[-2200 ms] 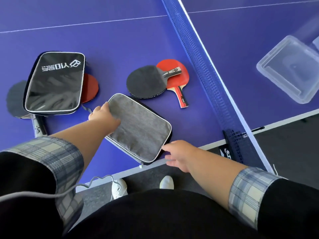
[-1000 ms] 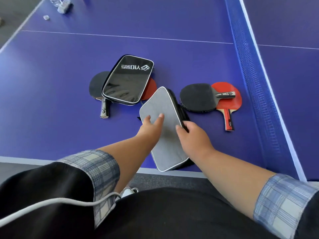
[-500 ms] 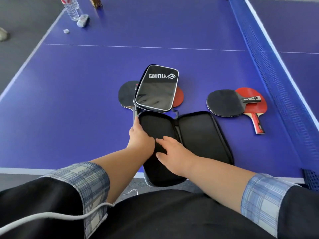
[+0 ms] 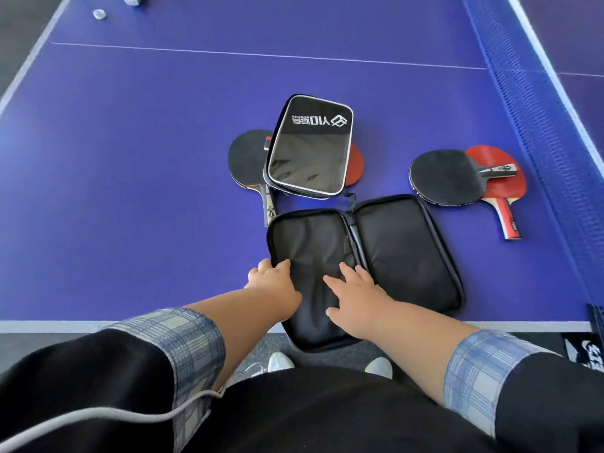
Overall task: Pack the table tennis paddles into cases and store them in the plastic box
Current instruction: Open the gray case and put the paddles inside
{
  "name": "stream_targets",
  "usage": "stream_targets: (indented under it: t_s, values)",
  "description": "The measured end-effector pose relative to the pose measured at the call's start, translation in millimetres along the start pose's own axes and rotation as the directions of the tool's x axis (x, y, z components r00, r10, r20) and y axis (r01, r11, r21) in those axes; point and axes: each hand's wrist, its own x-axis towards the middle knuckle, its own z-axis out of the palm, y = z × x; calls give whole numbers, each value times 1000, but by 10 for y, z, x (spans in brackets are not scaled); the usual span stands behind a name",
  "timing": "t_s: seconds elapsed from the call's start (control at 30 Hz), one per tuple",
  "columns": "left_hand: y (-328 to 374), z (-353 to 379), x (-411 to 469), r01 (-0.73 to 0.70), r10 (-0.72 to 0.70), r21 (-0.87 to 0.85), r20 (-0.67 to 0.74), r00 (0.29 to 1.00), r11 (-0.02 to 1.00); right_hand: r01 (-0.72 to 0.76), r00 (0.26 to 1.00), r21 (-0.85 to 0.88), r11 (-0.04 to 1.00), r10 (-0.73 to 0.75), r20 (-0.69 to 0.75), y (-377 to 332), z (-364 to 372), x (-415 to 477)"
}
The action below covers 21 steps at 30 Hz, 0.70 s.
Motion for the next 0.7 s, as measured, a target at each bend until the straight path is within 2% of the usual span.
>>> stream_targets:
  t_s: [0.13, 0.37, 0.57, 0.7]
  values:
    - [-60, -73, -6, 20, -21, -56, -12, 1000, 998, 9, 1000, 57, 998, -9, -13, 21, -74, -16]
    - [-113, -159, -4, 74, -112, -244, -143, 983, 967, 126, 980, 181, 975, -94, -175, 47, -271, 3]
    - [-167, -433, 22, 59, -242, -611, -222, 944, 790, 263, 931, 205, 943, -192, -309, -342, -661, 178]
    - [-334, -721, 256, 33, -269, -714, -220, 938, 700, 233, 906, 267, 935, -110, -408, -766, -941, 393]
